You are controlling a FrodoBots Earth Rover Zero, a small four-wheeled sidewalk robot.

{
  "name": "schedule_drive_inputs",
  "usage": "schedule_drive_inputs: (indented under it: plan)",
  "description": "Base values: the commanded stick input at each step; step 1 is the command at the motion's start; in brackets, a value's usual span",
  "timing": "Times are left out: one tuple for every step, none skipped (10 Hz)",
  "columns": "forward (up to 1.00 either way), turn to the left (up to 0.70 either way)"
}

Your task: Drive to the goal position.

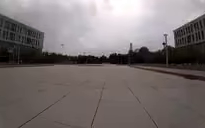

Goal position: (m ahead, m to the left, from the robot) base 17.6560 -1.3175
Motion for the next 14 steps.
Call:
schedule_drive_inputs:
  plan:
    - [0.70,0.00]
    - [0.70,0.00]
    - [0.70,0.00]
    - [0.70,-0.01]
    - [0.70,-0.13]
    - [0.70,-0.25]
    - [0.70,-0.25]
    - [0.70,-0.25]
    - [0.70,-0.25]
    - [0.70,-0.16]
    - [0.70,-0.05]
    - [0.70,0.00]
    - [0.70,0.00]
    - [0.70,0.00]
